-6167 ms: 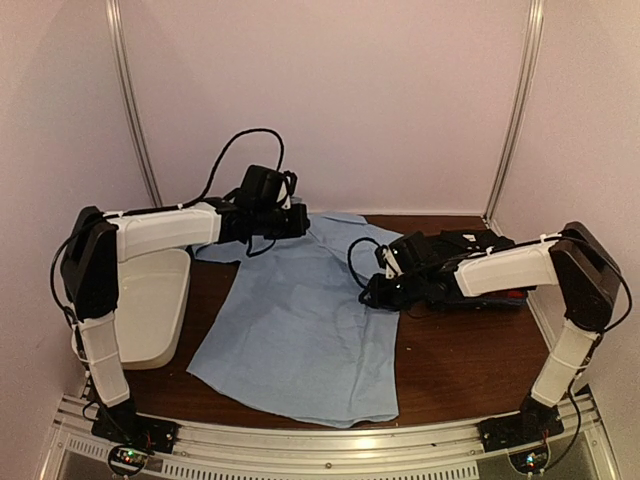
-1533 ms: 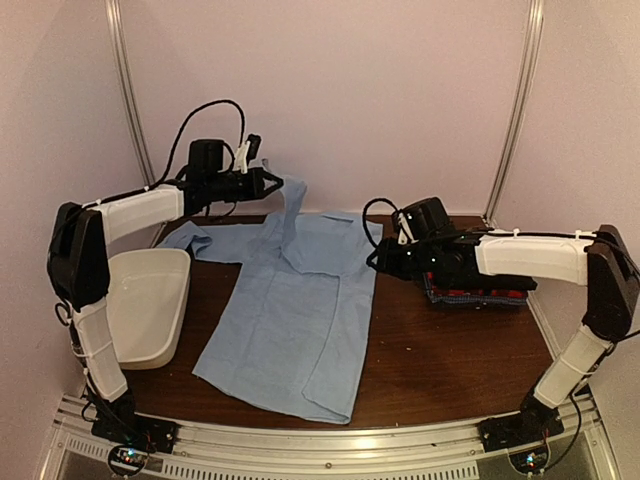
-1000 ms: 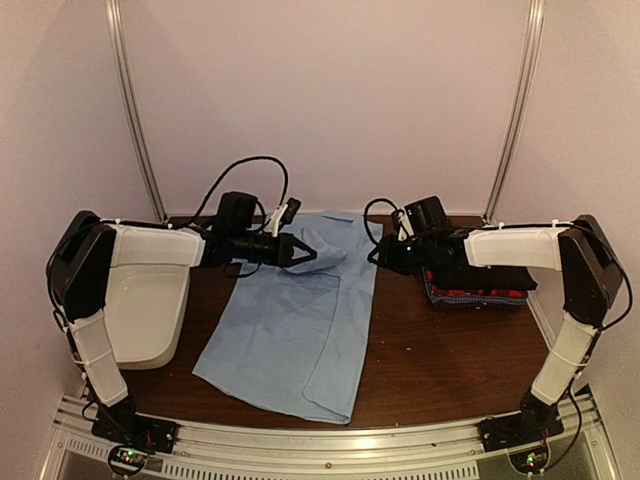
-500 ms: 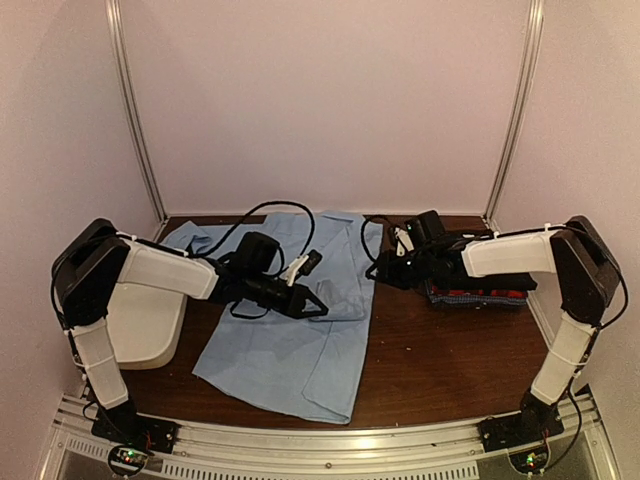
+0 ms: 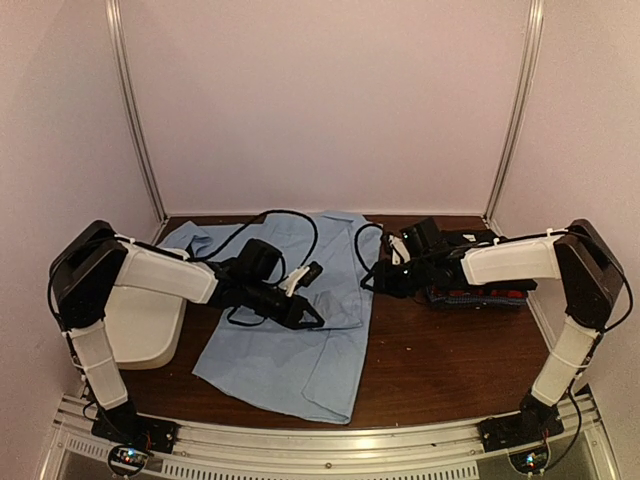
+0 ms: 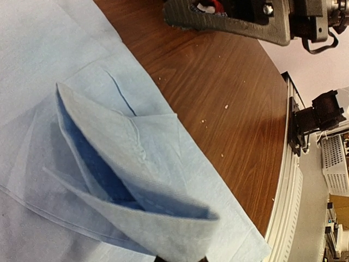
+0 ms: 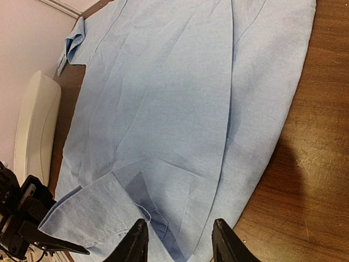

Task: Fold and stack the long sleeve shirts
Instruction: Place the sleeve of the 1/3-folded shirt.

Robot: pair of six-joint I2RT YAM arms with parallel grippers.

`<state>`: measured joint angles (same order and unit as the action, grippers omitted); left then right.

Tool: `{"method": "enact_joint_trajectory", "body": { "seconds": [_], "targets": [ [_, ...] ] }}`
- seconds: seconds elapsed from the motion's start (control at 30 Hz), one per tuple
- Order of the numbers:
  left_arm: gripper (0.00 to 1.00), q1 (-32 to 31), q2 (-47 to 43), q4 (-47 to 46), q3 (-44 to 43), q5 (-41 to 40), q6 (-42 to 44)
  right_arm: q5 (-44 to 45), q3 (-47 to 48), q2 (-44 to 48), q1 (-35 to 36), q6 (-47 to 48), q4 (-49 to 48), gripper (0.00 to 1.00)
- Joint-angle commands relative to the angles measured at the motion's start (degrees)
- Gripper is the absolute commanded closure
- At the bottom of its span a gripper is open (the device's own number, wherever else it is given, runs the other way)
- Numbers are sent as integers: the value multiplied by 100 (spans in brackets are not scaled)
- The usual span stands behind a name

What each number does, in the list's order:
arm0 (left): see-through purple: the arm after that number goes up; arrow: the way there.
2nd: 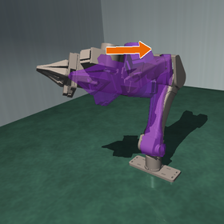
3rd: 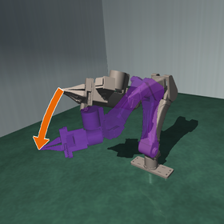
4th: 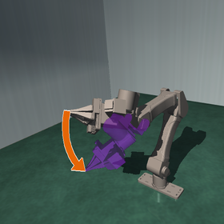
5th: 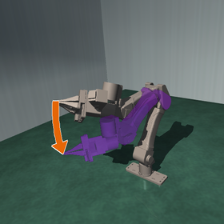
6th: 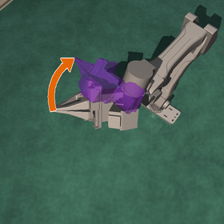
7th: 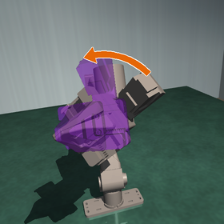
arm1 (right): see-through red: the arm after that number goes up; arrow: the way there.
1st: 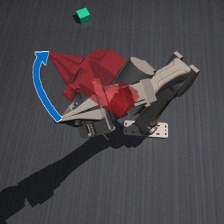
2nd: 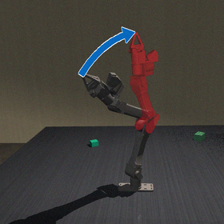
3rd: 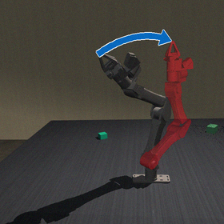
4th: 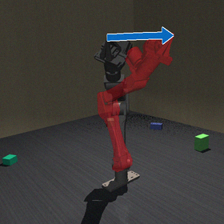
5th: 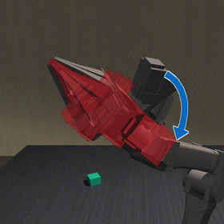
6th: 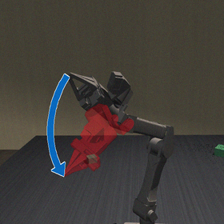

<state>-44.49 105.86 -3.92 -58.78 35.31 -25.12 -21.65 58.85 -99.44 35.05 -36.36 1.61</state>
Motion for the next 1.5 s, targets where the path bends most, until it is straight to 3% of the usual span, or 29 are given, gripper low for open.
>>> {"method": "enact_joint_trajectory", "body": {
  "seconds": [0.0,0.2,0.27,0.4,0.53,0.9,1.2,1.47],
  "targets": [
    [99,-135,-282,120,208,-115,192,133,-93,214,101,82,-32,58],
    [94,-188,-389,192,365,-148,228,187,-126,206,201,95,1,58],
    [84,-214,-430,277,356,-148,312,202,-122,206,227,115,27,58],
    [50,-272,-516,366,352,-97,442,256,-95,205,271,151,120,58],
    [37,-417,-697,533,344,50,619,287,-78,182,318,181,178,58],
    [36,-542,-679,1022,170,14,875,390,43,5,504,287,292,58],
    [46,-543,-362,1418,14,-599,916,516,863,-763,591,599,571,58],
    [40,-541,-466,1320,59,-1182,604,257,1131,-1174,779,658,437,58]
  ]
}}
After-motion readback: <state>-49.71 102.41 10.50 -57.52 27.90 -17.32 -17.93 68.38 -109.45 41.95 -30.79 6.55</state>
